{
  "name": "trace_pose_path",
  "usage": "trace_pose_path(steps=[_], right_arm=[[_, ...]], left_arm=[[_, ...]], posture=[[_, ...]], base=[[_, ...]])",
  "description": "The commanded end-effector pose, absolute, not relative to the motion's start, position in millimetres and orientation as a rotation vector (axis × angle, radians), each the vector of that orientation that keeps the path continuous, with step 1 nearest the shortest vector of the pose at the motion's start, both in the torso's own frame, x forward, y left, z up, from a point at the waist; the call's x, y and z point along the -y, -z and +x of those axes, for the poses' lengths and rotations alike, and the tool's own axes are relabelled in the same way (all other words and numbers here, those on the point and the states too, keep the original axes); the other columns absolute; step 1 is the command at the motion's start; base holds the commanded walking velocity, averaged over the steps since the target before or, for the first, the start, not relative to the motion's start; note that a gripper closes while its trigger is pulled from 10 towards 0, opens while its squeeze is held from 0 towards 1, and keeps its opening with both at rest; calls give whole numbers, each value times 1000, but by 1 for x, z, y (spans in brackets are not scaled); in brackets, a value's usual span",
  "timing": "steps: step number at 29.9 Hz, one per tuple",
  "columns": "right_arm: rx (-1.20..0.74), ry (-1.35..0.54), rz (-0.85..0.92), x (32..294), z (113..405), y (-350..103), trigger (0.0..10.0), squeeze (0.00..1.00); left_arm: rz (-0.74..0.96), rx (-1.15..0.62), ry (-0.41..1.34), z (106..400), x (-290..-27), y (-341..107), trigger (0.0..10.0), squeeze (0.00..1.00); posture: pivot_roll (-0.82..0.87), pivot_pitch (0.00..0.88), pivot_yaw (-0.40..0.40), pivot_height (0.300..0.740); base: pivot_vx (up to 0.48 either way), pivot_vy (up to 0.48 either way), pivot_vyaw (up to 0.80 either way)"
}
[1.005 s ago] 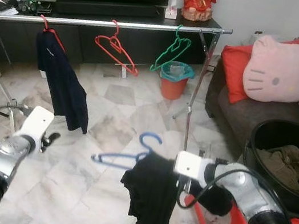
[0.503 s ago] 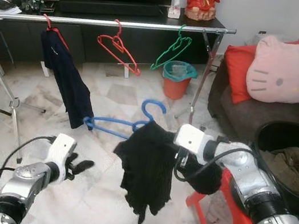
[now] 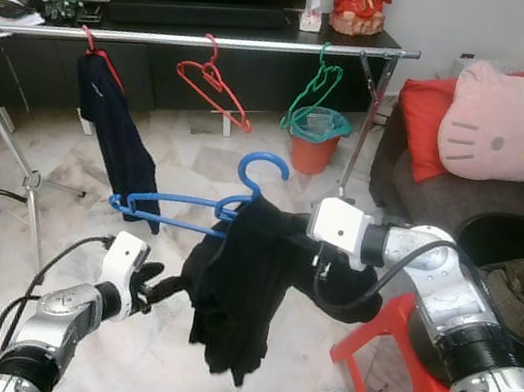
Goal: Hang hanger
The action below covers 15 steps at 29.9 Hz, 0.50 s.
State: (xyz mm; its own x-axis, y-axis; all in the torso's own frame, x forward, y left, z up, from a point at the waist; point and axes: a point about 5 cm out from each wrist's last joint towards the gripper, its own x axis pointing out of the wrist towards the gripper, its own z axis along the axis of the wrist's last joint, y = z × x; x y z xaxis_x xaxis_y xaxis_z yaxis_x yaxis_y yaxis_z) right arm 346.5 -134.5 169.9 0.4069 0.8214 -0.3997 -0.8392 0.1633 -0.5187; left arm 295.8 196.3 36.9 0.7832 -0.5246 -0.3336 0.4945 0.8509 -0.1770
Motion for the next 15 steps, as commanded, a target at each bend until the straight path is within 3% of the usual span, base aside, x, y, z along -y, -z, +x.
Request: trace_pose_path(steps=[1,2,15], right_arm=[[30,-1185,-748,133,348,-184,0,0],[44,-1195,-736,130,347,-187,0,0],[77,-1243,-716,123,345,-196,0,0]], left_arm=[[-88,-403,494,291,-204,-29,10000,678],[-107,-390,474,291,-204,-28,10000,1000],[-215,-343,511,290,-198,-28,10000,1000]], posture=[[-1,0,80,740],[0,0,80,740],[-12,0,72,740]], base=[[0,0,0],[0,0,0],[0,0,0]])
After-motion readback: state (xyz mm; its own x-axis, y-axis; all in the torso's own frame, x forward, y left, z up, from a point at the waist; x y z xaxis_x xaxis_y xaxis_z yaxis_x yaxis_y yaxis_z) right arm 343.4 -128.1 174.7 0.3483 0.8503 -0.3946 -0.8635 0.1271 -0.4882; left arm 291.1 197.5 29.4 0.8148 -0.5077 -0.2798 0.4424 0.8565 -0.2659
